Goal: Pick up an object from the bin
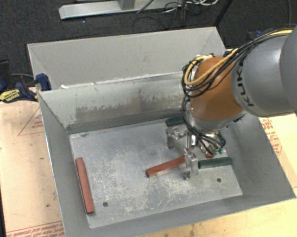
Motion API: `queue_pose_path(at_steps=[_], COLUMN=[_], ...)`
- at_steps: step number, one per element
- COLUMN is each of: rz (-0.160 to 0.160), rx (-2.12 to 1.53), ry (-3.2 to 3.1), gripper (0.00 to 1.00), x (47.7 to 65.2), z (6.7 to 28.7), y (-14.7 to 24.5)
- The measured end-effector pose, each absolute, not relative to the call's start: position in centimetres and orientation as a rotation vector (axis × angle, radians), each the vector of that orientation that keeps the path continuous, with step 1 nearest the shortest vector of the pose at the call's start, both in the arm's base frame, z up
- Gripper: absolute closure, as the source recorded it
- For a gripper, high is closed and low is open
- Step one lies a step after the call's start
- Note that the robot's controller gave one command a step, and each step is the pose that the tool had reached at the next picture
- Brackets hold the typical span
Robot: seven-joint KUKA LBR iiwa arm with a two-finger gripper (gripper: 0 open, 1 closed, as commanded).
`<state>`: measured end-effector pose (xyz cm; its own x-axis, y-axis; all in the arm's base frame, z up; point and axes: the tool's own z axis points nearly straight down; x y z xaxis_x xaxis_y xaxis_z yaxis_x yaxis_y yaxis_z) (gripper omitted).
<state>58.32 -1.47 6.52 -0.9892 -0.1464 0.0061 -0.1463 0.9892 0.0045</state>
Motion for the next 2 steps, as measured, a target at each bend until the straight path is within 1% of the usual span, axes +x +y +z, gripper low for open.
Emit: queue_pose_path(at_steps=[1, 2], rz=[-0.004, -0.001], rx=[0.162, 0.059], ry=[-3.143, -3.146], gripper=[0.00, 0.00], x=[58.1, 58.0], z=[10.2, 12.2], y=[1.6, -0.1])
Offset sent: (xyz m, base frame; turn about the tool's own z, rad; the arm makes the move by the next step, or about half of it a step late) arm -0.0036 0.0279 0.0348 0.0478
